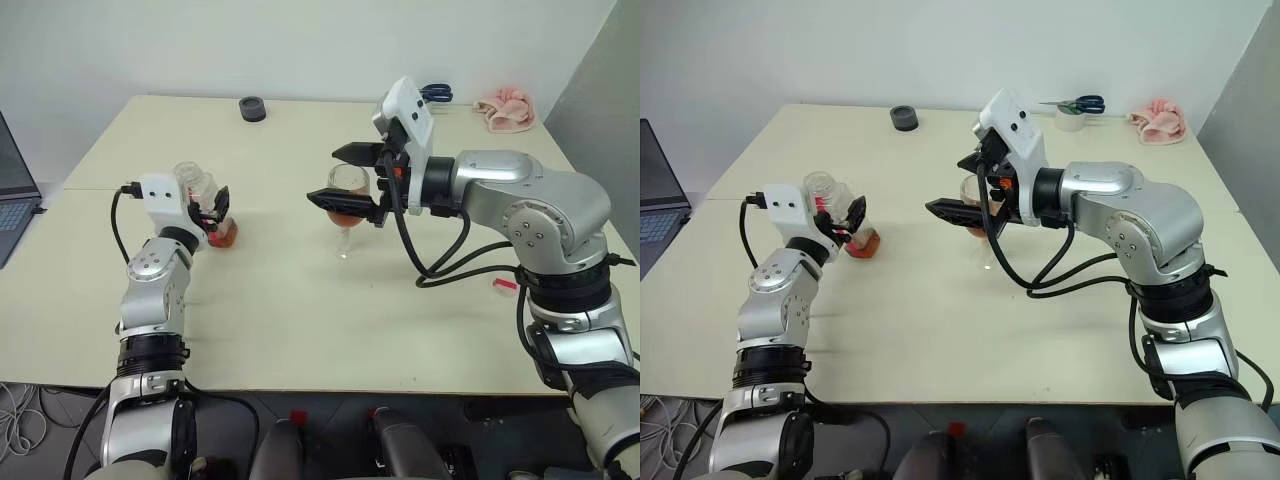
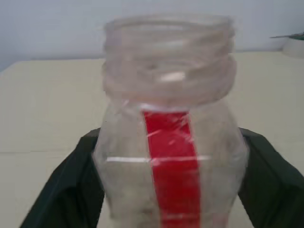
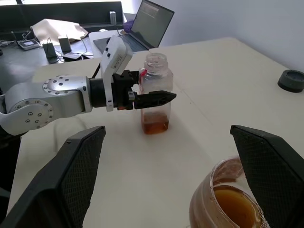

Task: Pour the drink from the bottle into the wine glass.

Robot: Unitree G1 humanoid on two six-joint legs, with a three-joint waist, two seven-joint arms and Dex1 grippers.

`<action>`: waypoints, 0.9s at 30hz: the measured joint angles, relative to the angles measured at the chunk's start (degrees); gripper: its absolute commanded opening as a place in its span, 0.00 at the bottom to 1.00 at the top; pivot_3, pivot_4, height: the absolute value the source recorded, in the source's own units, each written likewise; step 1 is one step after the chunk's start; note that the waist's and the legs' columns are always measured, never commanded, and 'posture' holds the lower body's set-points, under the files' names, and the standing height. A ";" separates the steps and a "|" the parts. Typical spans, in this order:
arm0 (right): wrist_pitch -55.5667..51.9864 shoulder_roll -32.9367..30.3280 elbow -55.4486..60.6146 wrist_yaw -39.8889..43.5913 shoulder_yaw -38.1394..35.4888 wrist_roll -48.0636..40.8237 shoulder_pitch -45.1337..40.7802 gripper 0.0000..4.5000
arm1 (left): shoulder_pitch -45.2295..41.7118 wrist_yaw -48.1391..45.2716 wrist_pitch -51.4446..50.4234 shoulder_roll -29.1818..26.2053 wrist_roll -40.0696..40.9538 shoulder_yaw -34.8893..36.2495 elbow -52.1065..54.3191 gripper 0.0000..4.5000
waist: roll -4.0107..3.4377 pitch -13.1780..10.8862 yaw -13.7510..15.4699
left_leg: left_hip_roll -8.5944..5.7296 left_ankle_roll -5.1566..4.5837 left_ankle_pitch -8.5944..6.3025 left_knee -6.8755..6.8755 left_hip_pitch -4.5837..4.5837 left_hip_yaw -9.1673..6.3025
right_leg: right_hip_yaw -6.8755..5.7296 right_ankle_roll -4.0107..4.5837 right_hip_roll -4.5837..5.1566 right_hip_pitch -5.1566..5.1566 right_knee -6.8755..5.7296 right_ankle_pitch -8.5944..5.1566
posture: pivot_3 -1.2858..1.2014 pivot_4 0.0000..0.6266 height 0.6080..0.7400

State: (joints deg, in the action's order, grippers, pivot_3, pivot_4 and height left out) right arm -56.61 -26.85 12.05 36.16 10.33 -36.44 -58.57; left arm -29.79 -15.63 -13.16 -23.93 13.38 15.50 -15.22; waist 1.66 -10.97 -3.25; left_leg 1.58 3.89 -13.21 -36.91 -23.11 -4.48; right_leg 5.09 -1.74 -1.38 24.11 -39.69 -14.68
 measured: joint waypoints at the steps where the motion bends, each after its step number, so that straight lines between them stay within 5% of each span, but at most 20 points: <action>1: 0.04 0.05 -0.11 0.17 0.00 0.15 0.00 1.00 | 0.58 -0.02 -0.64 -0.07 0.05 0.00 1.00 1.00 | 0.00 0.00 0.00 | 0.00 0.00 0.00 0.00 -0.01 0.00 | 0.00 0.00 0.00 0.00 0.01 0.00 | 0.52 0.24 1.00; 6: 0.77 0.29 -1.40 1.50 -0.02 1.59 -0.41 1.00 | 3.50 -1.39 -5.17 -2.56 1.47 0.33 7.66 1.00 | 0.00 0.00 -0.09 | 0.02 0.00 0.00 0.03 0.01 0.00 | 0.01 0.00 -0.01 0.01 0.01 0.00 | 0.52 0.24 1.00; 15: 2.37 -5.05 -2.37 5.65 -1.48 3.71 -0.39 1.00 | 10.80 -15.12 -15.36 -16.84 11.36 5.88 19.69 1.00 | 0.00 -0.01 -0.15 | 0.06 0.00 -0.01 0.09 -0.01 0.02 | -0.01 0.00 -0.08 -0.01 0.23 -0.03 | 0.52 0.24 1.00; 20: 2.30 -9.28 -3.34 8.70 -10.09 0.53 2.93 1.00 | 9.46 -27.29 -18.21 -24.74 20.92 11.48 21.58 1.00 | -0.01 -0.02 0.12 | 0.07 0.00 -0.02 0.11 -0.11 0.04 | -0.02 -0.04 -0.06 -0.05 0.58 -0.05 | 0.52 0.24 1.00; 27: 5.08 -20.46 -2.32 23.21 -21.50 -6.96 16.39 1.00 | 7.16 -41.44 -25.87 -30.57 33.40 10.09 26.42 1.00 | -0.04 -0.04 0.11 | 0.08 -0.08 -0.07 0.09 -0.13 0.09 | 0.02 -0.28 -0.09 -0.05 0.64 -0.19 | 0.52 0.24 1.00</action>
State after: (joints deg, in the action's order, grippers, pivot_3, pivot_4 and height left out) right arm -51.53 -47.31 9.73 59.37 -11.17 -43.41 -42.17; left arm -22.63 -57.07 -39.04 -54.50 46.78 25.59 11.20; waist 1.62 -11.01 -3.14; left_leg 1.66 3.81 -13.28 -36.82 -23.24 -4.39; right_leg 5.11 -2.02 -1.47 24.06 -39.05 -14.87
